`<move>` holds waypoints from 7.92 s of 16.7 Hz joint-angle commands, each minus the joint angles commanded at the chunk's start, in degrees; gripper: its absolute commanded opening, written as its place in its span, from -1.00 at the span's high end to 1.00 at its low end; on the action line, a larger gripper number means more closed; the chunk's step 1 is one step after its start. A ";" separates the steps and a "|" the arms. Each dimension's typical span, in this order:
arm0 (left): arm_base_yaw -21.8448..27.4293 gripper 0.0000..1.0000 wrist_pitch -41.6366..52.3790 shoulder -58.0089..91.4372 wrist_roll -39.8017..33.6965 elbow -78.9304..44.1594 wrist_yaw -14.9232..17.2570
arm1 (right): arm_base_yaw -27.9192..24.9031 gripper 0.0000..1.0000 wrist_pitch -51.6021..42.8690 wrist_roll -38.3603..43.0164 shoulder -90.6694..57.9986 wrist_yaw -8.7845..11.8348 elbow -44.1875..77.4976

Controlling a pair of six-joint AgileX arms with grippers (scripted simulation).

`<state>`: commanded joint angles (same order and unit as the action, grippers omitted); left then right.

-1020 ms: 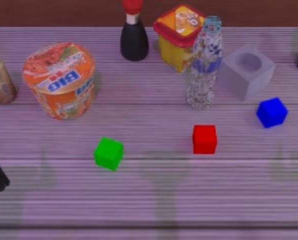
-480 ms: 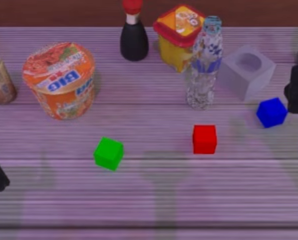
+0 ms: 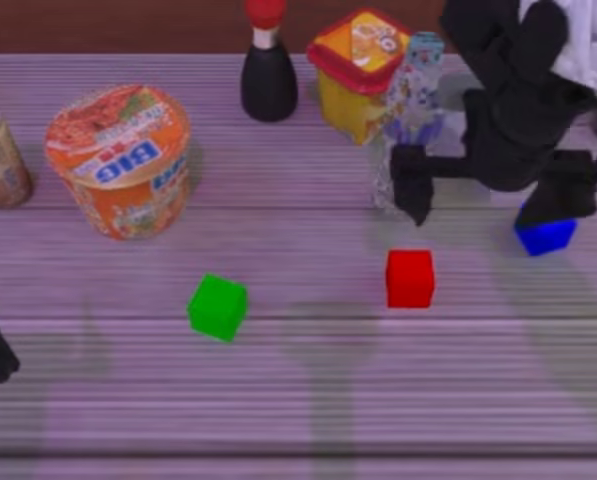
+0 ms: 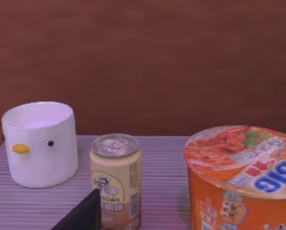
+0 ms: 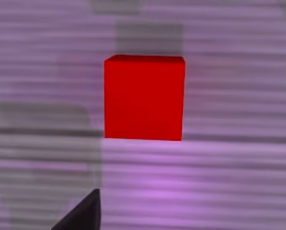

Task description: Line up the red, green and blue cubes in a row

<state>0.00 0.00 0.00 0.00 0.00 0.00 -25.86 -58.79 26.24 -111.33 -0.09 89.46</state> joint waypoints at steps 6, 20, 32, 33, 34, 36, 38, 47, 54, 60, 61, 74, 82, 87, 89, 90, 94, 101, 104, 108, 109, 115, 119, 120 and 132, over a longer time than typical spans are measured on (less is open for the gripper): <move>0.00 -1.00 0.00 0.00 0.00 0.00 0.00 | -3.73 -1.00 -7.25 4.22 -16.99 -0.10 15.24; 0.00 -1.00 0.00 0.00 0.00 0.00 0.00 | -3.92 -1.00 6.76 4.53 -23.35 -0.17 7.75; 0.00 -1.00 0.00 0.00 0.00 0.00 0.00 | -3.99 -0.10 8.96 4.62 -24.56 -0.18 6.26; 0.00 -1.00 0.00 0.00 0.00 0.00 0.00 | -3.99 0.06 8.96 4.62 -24.56 -0.18 6.26; 0.00 -1.00 0.00 0.00 0.00 0.00 0.00 | -3.99 0.21 8.96 4.62 -24.56 -0.18 6.26; 0.00 -1.00 0.00 0.00 0.00 0.00 0.00 | -3.99 0.51 8.96 4.62 -24.56 -0.18 6.26; 0.00 -1.00 0.00 0.00 0.00 0.00 0.00 | -3.99 0.81 8.96 4.62 -24.56 -0.18 6.26; 0.00 -1.00 0.00 0.00 0.00 0.00 0.00 | -3.99 1.00 8.96 4.62 -24.56 -0.18 6.26; 0.00 -1.00 0.00 0.00 0.00 0.00 0.00 | -4.15 1.00 -0.83 4.20 -19.76 -0.93 11.91; 0.00 -1.00 0.00 0.00 0.00 0.00 0.00 | -4.31 1.00 -4.81 4.07 -17.70 -0.87 14.47; 0.00 -1.00 0.00 0.00 0.00 0.00 0.00 | -3.99 1.00 -4.67 4.17 -17.89 -0.85 14.36; 0.00 -1.00 0.00 0.00 0.00 0.00 0.00 | -29.08 1.00 -13.16 29.89 -22.85 -1.27 27.57; 0.00 -1.00 0.00 0.00 0.00 0.00 0.00 | -29.38 1.00 -8.90 30.34 -23.75 -1.28 24.30; 0.00 -1.00 0.00 0.00 0.00 0.00 0.00 | -29.57 1.00 -0.01 30.43 -26.26 -1.32 17.97; 0.00 -1.00 0.00 0.00 0.00 0.00 0.00 | -29.59 1.00 0.18 30.44 -26.34 -1.33 17.80; 0.00 -1.00 0.00 0.00 0.00 0.00 0.00 | -29.59 1.00 0.18 30.44 -26.34 -1.33 17.80; 0.00 -1.00 0.00 0.00 0.00 0.00 0.00 | -29.59 0.55 0.18 30.44 -26.34 -1.33 17.80; 0.00 -1.00 0.00 0.00 0.00 0.00 0.00 | -29.59 -0.51 0.18 30.44 -26.34 -1.33 17.80; 0.00 -1.00 0.00 0.00 0.00 0.00 0.00 | -29.59 -0.96 0.18 30.44 -26.34 -1.33 17.80; 0.00 -1.00 0.00 0.00 0.00 0.00 0.00 | -29.59 -1.00 0.18 30.44 -26.34 -1.33 17.80; 0.00 -1.00 0.00 0.00 0.00 0.00 0.00 | -29.59 -1.00 0.18 30.44 -26.34 -1.33 17.80; 0.00 -1.00 0.00 0.00 0.00 0.00 0.00 | -29.66 -1.00 -0.82 30.44 -26.15 -1.33 18.72; 0.00 -1.00 0.00 0.00 0.00 0.00 0.00 | -29.97 -1.00 -8.62 30.60 -24.36 -1.32 24.07; 0.00 -1.00 0.00 0.00 0.00 0.00 0.00 | -30.06 -1.00 -10.63 30.60 -23.81 -1.30 25.47; 2.22 -1.00 4.49 7.25 -0.50 -6.84 0.01 | -26.19 -1.00 -8.79 25.92 -14.19 -3.87 20.44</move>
<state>2.22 4.49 7.25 -0.50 -6.84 0.01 -52.05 -67.58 52.16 -125.51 -3.96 109.90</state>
